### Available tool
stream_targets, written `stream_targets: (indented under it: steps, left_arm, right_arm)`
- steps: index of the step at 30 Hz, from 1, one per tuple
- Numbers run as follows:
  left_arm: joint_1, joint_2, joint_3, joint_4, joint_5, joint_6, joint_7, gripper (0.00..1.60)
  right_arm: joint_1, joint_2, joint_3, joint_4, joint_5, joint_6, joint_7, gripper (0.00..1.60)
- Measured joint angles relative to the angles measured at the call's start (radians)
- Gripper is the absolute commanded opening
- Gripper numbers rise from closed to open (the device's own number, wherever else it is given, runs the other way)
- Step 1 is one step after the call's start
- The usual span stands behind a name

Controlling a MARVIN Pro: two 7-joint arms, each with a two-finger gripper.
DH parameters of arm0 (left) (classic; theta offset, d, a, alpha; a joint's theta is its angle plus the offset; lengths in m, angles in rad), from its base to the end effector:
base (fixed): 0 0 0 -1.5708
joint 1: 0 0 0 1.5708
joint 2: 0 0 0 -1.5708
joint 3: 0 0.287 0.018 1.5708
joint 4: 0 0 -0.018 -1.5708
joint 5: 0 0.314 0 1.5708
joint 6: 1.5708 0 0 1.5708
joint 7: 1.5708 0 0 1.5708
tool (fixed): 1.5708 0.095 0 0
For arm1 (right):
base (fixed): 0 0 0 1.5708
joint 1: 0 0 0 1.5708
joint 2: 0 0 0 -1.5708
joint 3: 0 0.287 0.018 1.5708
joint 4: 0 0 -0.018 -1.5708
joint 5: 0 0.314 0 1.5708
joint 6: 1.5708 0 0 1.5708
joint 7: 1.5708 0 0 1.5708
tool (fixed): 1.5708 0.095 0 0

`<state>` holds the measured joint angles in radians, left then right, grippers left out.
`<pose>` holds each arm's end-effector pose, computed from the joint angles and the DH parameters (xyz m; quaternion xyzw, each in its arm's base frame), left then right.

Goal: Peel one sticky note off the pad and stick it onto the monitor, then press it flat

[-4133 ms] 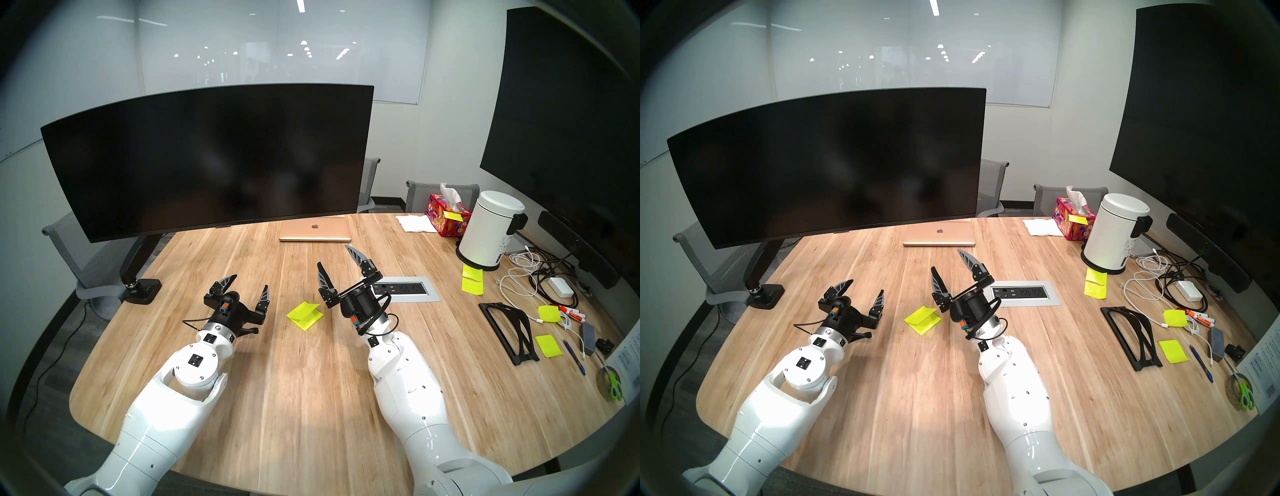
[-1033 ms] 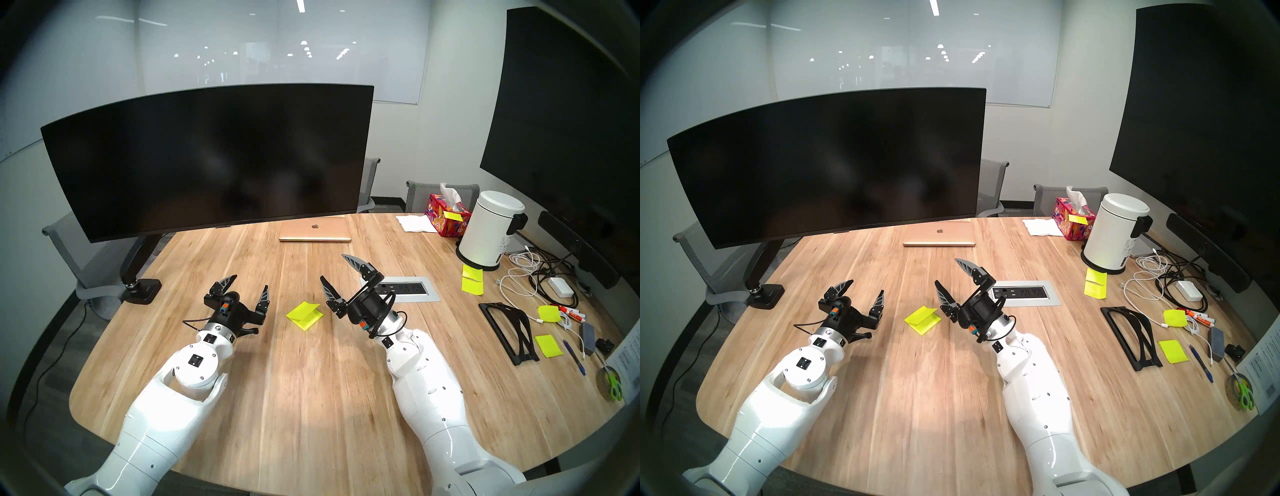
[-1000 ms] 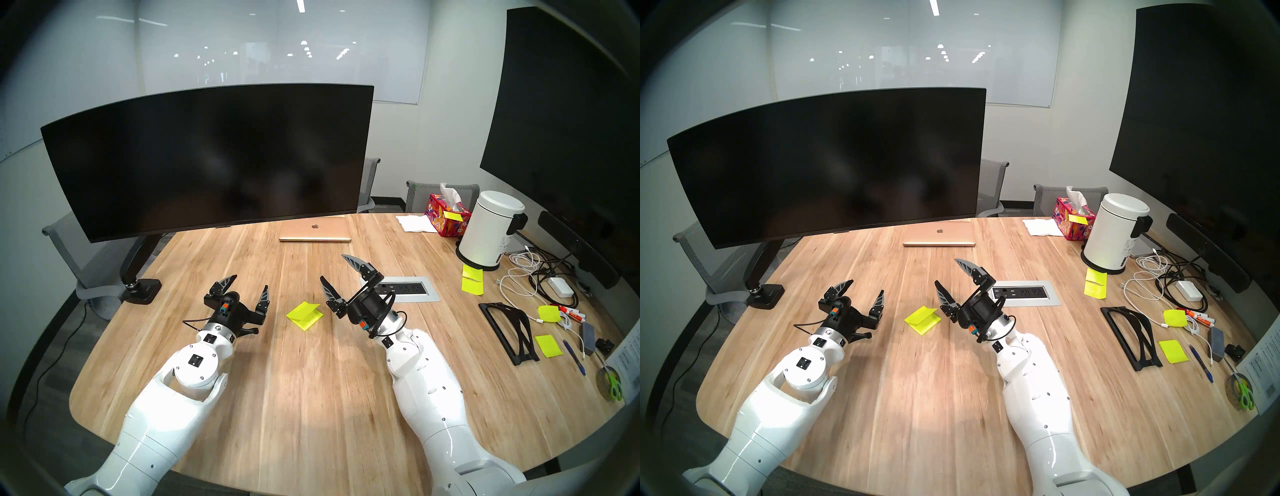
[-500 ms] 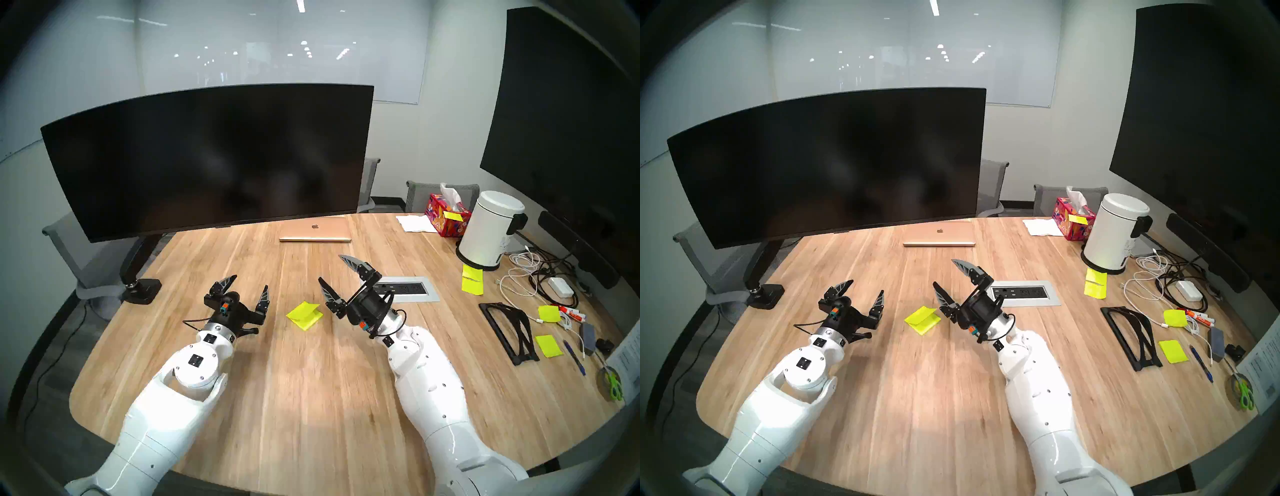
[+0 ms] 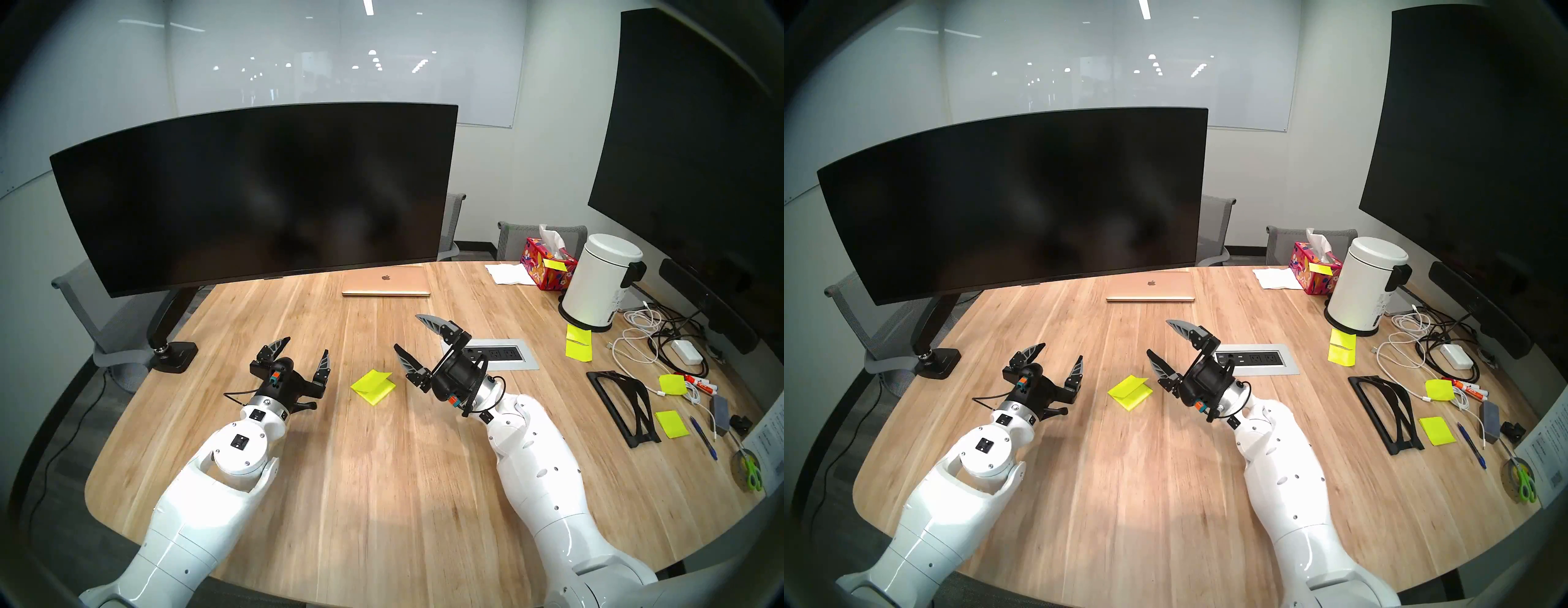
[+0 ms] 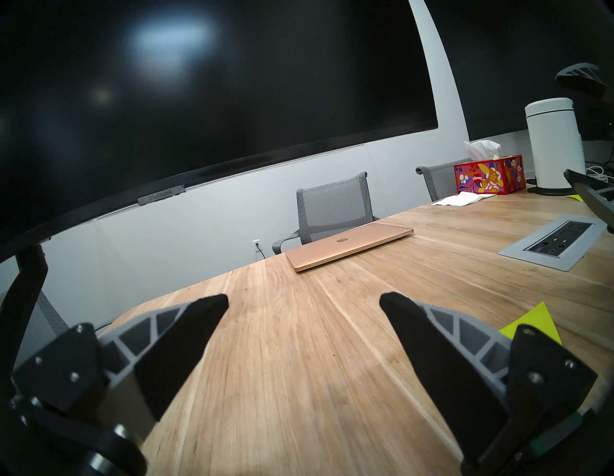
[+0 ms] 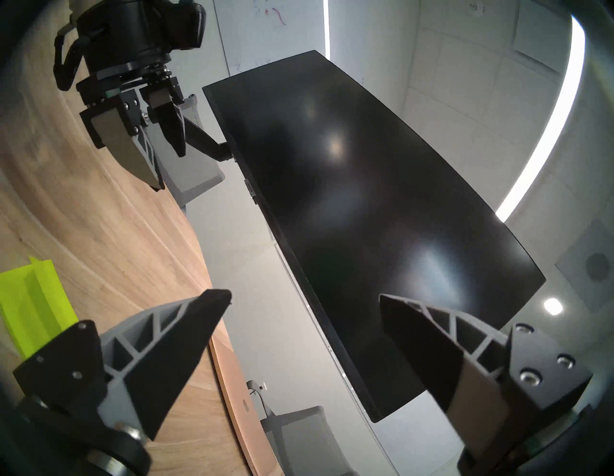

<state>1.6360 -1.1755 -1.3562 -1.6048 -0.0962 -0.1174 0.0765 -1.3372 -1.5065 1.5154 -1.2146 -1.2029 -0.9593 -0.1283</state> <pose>0.3982 0.0319 -0.3176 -0.6830 0.1544 -0.7130 0.0368 0.4488 0.0624 -0.3048 0.2714 0.5341 0.7865 0.1502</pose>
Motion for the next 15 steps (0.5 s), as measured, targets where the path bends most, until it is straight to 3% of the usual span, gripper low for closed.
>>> stream_targets:
  steps: [15]
  left_arm:
    - [0.000,0.000,0.000,0.000,0.000,0.000,0.000,1.60]
  right_arm:
    - [0.053,0.068,-0.047,-0.005,0.015,-0.001,0.105,1.60]
